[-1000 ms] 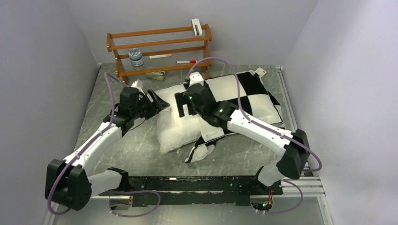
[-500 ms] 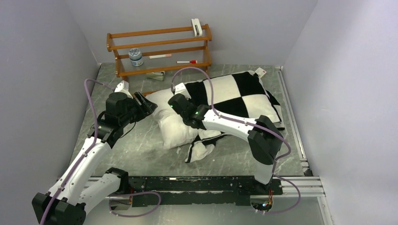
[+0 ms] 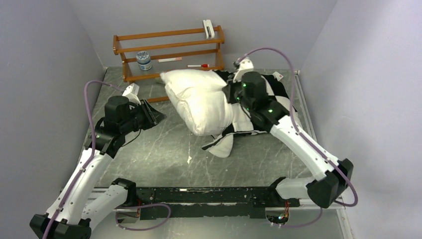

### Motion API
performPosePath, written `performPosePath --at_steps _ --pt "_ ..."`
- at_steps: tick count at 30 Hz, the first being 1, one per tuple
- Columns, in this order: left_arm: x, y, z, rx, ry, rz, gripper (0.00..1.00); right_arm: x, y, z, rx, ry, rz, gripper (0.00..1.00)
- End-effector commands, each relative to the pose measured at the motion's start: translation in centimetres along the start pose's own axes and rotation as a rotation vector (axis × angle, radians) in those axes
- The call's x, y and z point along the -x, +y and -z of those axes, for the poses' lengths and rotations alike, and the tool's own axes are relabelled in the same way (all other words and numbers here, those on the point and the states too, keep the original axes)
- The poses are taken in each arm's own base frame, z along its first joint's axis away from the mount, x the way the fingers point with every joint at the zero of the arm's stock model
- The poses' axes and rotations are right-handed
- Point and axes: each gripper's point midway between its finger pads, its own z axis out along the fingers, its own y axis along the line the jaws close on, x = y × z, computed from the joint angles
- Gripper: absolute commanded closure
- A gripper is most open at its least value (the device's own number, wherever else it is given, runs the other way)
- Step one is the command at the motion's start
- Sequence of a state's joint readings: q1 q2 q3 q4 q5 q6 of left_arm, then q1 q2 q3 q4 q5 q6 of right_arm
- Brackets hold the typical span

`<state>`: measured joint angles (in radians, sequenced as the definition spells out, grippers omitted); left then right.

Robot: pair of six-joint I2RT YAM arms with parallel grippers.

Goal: Put the pillow into the pillowcase

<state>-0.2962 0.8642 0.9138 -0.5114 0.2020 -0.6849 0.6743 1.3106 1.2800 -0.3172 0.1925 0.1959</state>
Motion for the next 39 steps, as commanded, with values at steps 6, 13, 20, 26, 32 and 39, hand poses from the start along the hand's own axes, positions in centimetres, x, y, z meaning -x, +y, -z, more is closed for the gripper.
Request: performPosePath --at_steps 6,13,20,26,32,39 --pt "-4.3 -4.7 1.3 -0.347 0.165 0.213 0.55 10.7 -2.9 5.6 0.107 -0.324 -0.216 1.0" --pt "-5.6 -3.5 -2.0 -0.531 0.079 0.383 0.25 13.7 -2.8 7.9 0.165 -0.408 -0.284 1.0" --pt "-8.5 -6.9 -5.2 -0.652 0.118 0.498 0.13 16.8 -1.8 9.9 0.227 -0.483 -0.313 1.0" --pt "-12.0 -8.8 -7.5 -0.684 0.157 0.602 0.05 18.2 -2.1 10.8 0.213 -0.513 -0.322 1.0" --pt "-14.7 -9.4 -10.3 -0.638 0.163 0.655 0.2 19.3 -2.0 11.5 0.223 -0.546 -0.333 1.0" --pt "-15.9 -8.6 -12.3 -0.639 0.14 0.797 0.35 19.5 -1.9 11.4 0.234 -0.556 -0.342 1.0"
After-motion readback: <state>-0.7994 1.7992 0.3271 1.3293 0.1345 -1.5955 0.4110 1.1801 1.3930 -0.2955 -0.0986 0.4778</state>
